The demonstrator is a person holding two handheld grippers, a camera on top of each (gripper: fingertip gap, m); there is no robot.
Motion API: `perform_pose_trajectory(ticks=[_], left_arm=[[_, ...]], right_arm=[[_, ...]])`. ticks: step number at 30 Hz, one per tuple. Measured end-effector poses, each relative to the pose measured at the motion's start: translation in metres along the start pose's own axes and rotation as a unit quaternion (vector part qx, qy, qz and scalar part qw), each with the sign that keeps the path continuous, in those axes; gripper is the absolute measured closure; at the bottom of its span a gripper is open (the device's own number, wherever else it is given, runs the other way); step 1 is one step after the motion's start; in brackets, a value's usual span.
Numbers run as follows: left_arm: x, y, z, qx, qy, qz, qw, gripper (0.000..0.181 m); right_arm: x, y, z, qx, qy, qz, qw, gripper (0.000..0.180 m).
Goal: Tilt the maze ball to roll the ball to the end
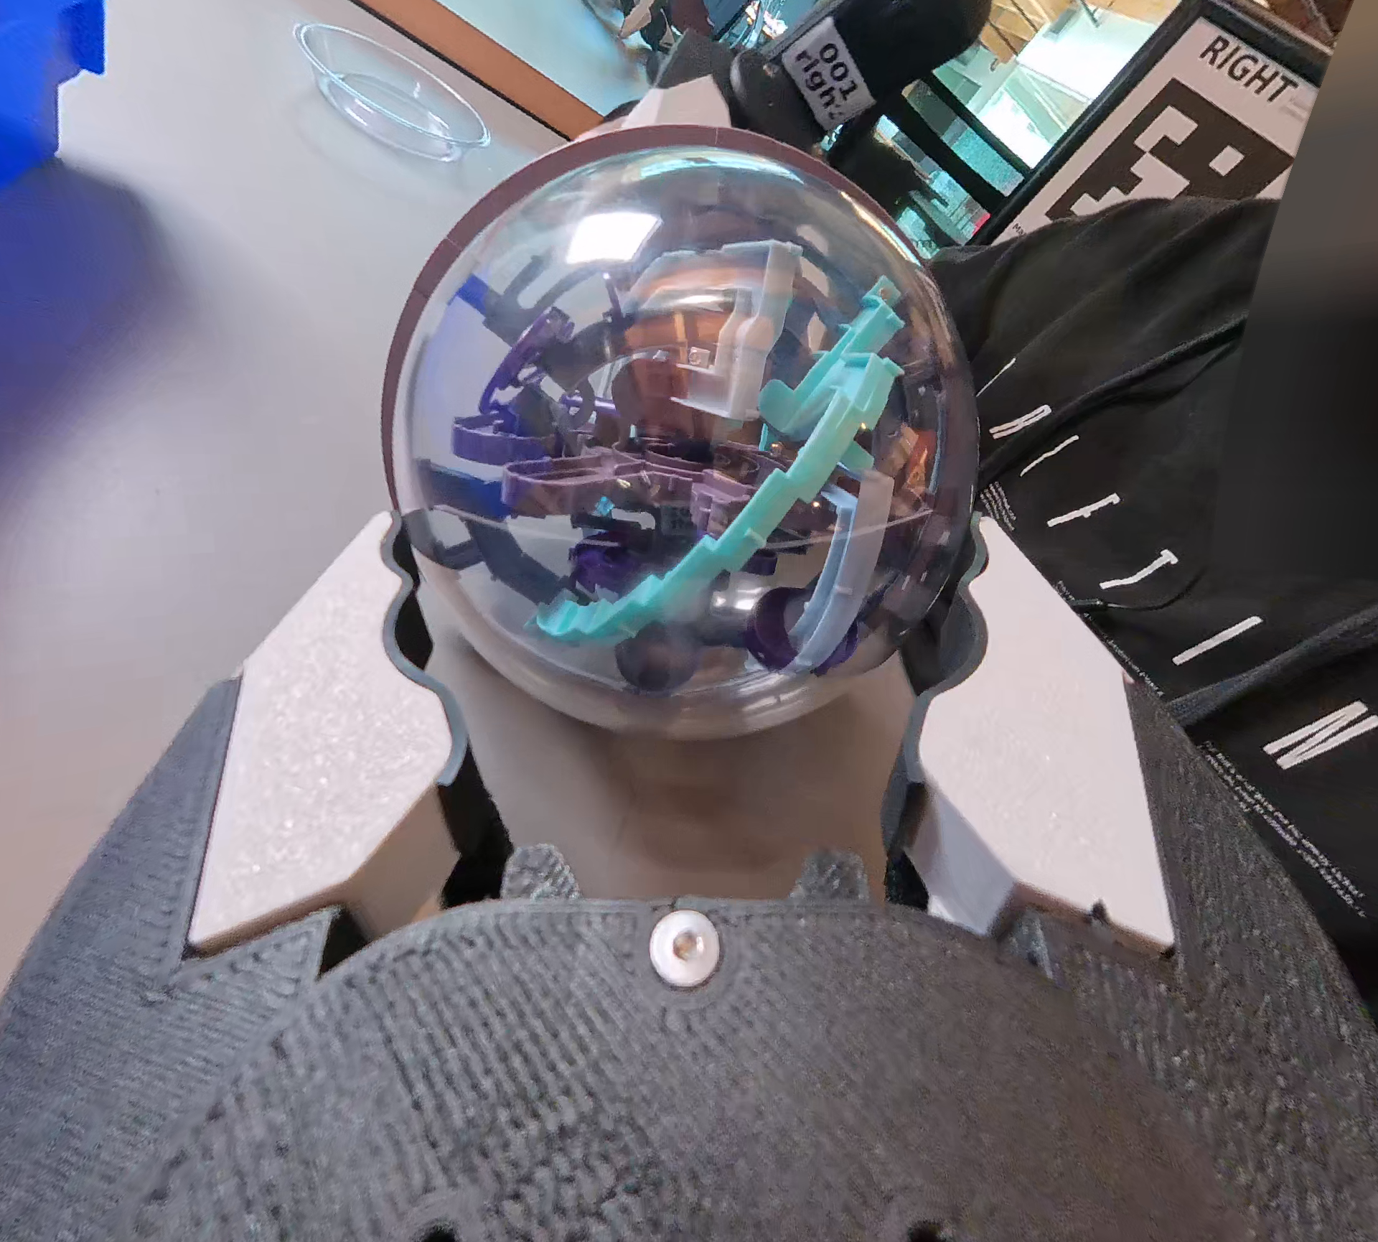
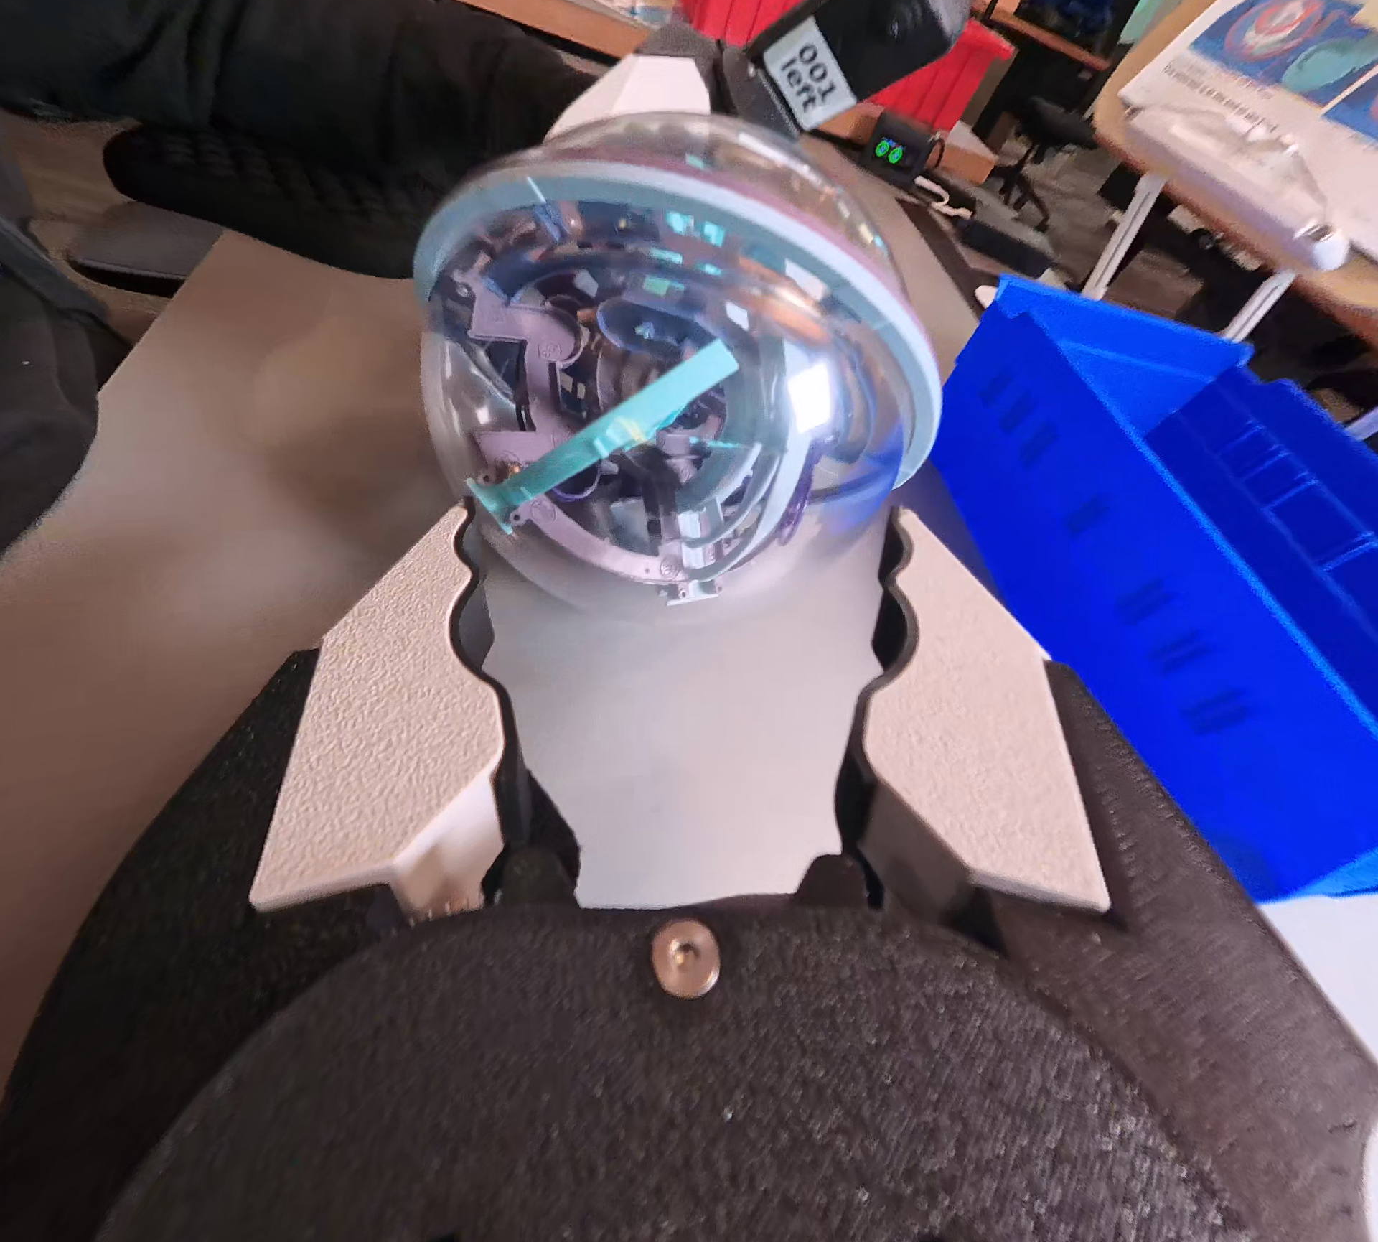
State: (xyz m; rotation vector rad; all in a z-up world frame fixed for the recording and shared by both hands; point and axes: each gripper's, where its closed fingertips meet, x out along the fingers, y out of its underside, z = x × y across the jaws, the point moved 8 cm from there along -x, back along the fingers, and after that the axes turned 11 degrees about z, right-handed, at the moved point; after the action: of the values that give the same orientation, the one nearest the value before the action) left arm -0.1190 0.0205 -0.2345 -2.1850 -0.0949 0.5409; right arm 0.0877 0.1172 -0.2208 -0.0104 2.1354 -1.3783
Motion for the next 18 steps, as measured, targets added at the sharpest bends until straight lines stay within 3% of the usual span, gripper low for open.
perform_pose_trajectory(ticks=[6,12,18], left_arm=[[0.002,-0.009,0.003,-0.016,0.005,0.032,0.999,0.041],[0.007,-0.021,0.007,-0.037,0.032,0.084,0.995,0.042],[0.011,-0.030,0.006,-0.040,0.031,0.140,0.989,0.042]], right_arm=[[-0.009,-0.018,-0.002,-0.044,0.022,-0.002,0.999,0.076],[-0.009,-0.025,-0.004,-0.110,0.014,0.067,0.992,0.074],[-0.018,-0.028,-0.009,-0.130,-0.016,0.084,0.988,0.090]])
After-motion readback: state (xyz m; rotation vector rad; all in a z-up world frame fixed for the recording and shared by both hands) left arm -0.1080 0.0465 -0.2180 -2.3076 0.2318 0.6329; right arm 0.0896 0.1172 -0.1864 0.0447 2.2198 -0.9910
